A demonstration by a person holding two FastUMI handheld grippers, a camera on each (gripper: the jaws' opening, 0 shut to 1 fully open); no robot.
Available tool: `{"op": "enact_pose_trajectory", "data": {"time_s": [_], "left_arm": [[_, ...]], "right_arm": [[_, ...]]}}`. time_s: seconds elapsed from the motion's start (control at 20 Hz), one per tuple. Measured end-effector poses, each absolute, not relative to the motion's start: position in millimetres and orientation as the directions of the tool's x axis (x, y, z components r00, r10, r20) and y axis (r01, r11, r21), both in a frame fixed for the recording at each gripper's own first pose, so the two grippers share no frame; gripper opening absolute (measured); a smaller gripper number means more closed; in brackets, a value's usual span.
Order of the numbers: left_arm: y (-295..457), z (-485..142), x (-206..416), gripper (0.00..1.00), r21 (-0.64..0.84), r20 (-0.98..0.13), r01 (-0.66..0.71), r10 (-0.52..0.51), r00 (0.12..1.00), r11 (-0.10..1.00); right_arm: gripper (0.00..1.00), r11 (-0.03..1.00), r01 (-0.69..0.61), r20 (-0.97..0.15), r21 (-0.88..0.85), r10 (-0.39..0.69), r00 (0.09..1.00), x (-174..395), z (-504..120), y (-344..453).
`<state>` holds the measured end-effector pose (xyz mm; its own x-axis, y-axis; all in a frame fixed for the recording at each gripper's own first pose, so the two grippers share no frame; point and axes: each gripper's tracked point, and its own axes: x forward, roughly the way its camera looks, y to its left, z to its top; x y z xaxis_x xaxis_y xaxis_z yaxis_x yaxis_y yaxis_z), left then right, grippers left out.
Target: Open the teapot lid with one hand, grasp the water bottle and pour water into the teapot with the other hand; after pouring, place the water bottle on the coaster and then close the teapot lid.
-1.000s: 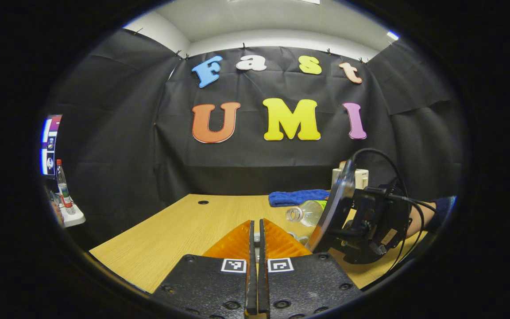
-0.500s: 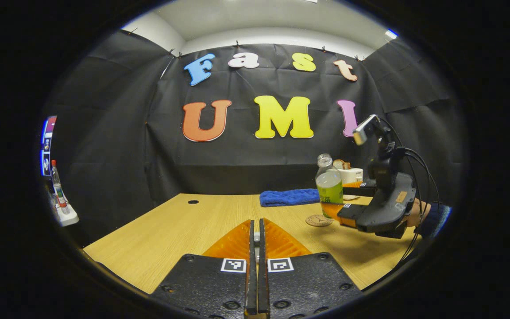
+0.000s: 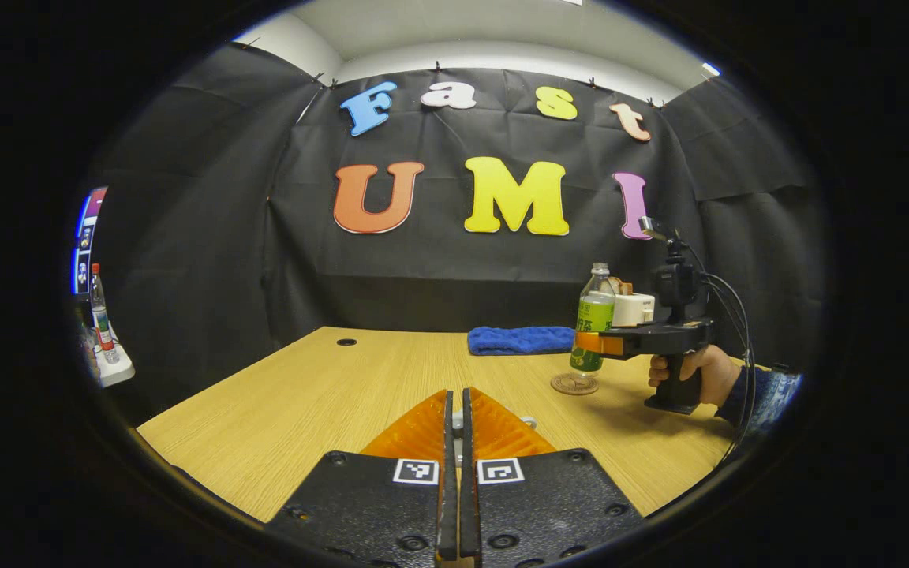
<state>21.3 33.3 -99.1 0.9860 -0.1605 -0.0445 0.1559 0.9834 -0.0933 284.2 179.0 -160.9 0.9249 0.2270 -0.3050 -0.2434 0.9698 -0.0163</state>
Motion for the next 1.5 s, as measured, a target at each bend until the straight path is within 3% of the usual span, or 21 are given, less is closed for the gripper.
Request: {"op": "enact_pose_trajectory", "data": {"time_s": [0.2,0.5,0.7,0.8,1.2,1.4,1.5], "left_arm": [[32.3,-102.4,23.2,0.04,-0.094,-0.052,0.159,-0.164,0.985,0.983],[27.8,-107.1,22.6,0.04,-0.082,-0.065,0.156,-0.161,0.985,0.984],[20.6,-109.1,25.1,0.04,-0.089,-0.065,0.167,-0.173,0.983,0.982],[20.1,-108.2,28.5,0.04,-0.090,-0.066,0.162,-0.169,0.983,0.983],[0.7,-90.4,45.8,0.04,-0.067,-0.067,0.159,-0.164,0.984,0.985],[-8.2,-72.9,53.2,0.04,-0.055,-0.047,0.160,-0.162,0.986,0.986],[-7.8,-64.0,57.6,0.04,-0.031,-0.033,0.146,-0.147,0.989,0.989]], "right_arm": [[0.74,0.966,-0.255,-0.322,-0.047,0.227,0.919,288.3,-180.0,179.0],[0.77,0.953,-0.290,-0.328,0.087,0.302,0.895,288.8,-184.4,180.2],[0.93,0.952,-0.291,-0.319,0.095,0.306,0.897,278.8,-180.6,170.7],[0.96,0.954,-0.282,-0.289,0.099,0.299,0.909,267.0,-164.2,162.3],[0.93,0.980,-0.182,-0.178,-0.084,0.165,0.970,181.4,-102.7,100.9],[0.96,0.975,-0.186,-0.140,-0.119,0.169,0.976,136.9,-66.9,93.0],[0.92,0.977,-0.166,-0.127,-0.137,0.149,0.981,121.1,-56.6,83.8]]}}
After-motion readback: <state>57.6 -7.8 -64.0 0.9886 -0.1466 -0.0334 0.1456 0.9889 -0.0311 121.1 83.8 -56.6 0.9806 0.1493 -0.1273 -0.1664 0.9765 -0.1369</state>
